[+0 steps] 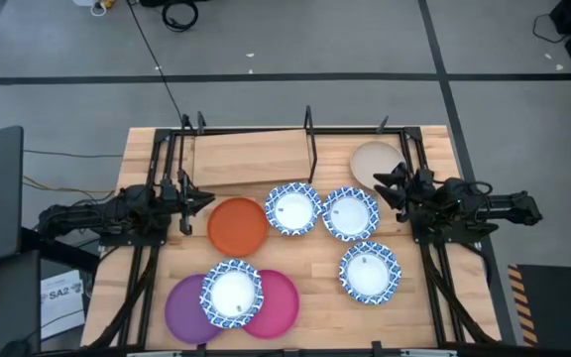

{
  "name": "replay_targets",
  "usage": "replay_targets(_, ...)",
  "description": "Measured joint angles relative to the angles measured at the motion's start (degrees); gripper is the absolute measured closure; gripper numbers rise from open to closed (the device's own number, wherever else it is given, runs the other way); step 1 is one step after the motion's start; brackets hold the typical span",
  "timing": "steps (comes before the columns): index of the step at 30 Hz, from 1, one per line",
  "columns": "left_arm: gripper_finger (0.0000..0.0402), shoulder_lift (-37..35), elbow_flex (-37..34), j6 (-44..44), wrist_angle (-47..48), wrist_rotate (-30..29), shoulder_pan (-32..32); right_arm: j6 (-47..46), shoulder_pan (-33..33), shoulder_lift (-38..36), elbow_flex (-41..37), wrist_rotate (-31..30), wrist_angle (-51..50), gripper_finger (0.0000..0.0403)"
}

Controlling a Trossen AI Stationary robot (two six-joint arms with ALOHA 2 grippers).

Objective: Place and stack plates onto a shelf
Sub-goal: Put the white bowl on the shelf

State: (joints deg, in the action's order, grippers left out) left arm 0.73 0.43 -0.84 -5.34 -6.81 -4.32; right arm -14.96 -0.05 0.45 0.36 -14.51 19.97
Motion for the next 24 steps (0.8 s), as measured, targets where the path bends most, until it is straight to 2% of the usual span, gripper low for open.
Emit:
replay_targets(6, 0.0349, 0.00, 0.01, 0.00, 0.00, 0.00, 0.00, 0.07, -0.02, 0.00, 0.21, -2.81, 0.31, 0.0159)
replay_targets(14, 0.0349, 0.00, 0.02, -0.02, -0.02, 0.00, 0.00, 1.28, -0.02, 2.71, 6.80, -3.66, -6.68, 0.0160)
replay_targets(21, 0.0349, 0.02, 0.02, -0.02, -0.01, -0.01, -0.02, 0.65, -1.34, 8.35, 16.23, -14.31, -20.70, 0.0160)
replay_targets(24, 0.0349, 0.02, 0.02, -0.02, -0.02, 0.00, -0.01, -1.02, -3.01, 10.96, 20.02, -16.64, -26.58, 0.0160)
